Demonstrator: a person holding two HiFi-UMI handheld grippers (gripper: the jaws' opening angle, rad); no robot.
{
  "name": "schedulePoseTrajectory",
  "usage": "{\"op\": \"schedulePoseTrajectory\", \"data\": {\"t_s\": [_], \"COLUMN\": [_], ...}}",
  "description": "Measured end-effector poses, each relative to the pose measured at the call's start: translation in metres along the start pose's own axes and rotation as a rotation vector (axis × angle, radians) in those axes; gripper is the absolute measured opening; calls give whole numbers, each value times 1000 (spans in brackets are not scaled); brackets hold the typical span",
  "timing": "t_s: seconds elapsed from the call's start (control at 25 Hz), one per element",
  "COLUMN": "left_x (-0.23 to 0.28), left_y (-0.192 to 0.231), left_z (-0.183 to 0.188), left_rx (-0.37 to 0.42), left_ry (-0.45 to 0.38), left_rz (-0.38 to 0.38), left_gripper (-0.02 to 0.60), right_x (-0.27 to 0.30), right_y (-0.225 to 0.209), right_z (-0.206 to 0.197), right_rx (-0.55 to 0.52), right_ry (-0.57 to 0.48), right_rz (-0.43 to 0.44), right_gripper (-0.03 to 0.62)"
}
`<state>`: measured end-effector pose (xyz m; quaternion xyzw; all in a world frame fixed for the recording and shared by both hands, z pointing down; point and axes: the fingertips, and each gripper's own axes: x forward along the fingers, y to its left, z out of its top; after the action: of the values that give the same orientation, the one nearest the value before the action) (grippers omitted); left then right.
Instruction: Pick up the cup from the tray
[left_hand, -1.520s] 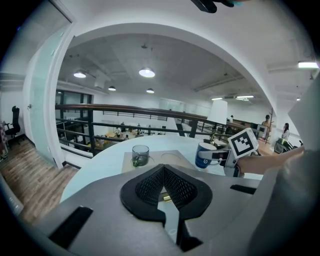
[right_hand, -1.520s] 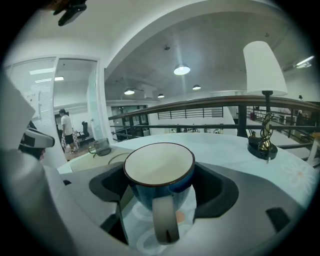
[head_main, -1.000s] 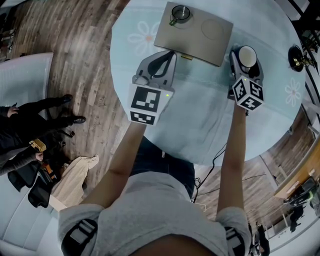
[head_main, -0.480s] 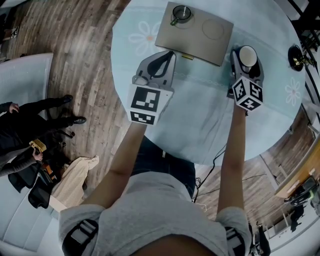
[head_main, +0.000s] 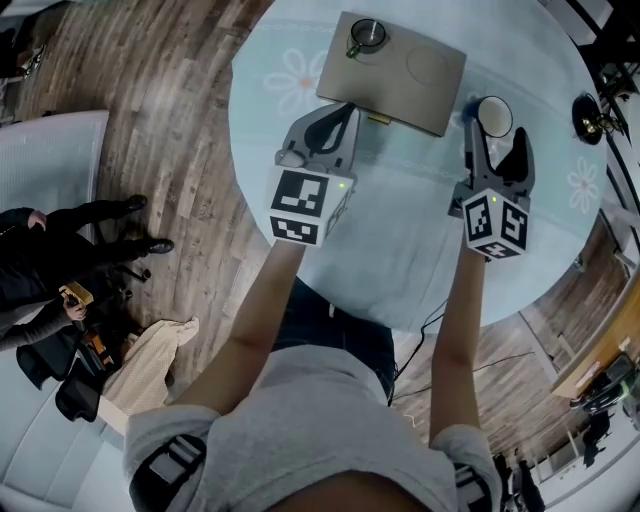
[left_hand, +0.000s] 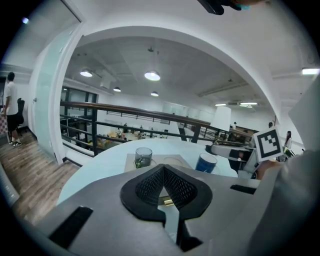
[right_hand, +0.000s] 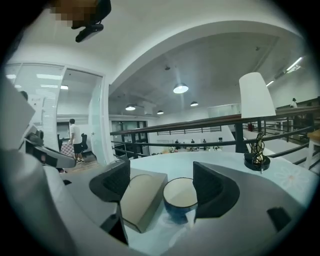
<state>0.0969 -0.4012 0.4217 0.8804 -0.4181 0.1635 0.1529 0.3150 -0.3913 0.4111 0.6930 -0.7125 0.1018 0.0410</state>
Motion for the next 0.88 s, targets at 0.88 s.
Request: {"op": "schedulePoseTrajectory", "data": {"t_s": [0.88], "left_x": [75], "left_y": [59], "left_z": [2], "left_rx": [134], "left_ry": [138], "left_rz": [-6], "left_gripper": [106], "right_x": [-45], "right_y": [133], "right_z": [-64], "right_rx": [233], "right_ry": [123], "right_rz": [181], "right_gripper": [139]}}
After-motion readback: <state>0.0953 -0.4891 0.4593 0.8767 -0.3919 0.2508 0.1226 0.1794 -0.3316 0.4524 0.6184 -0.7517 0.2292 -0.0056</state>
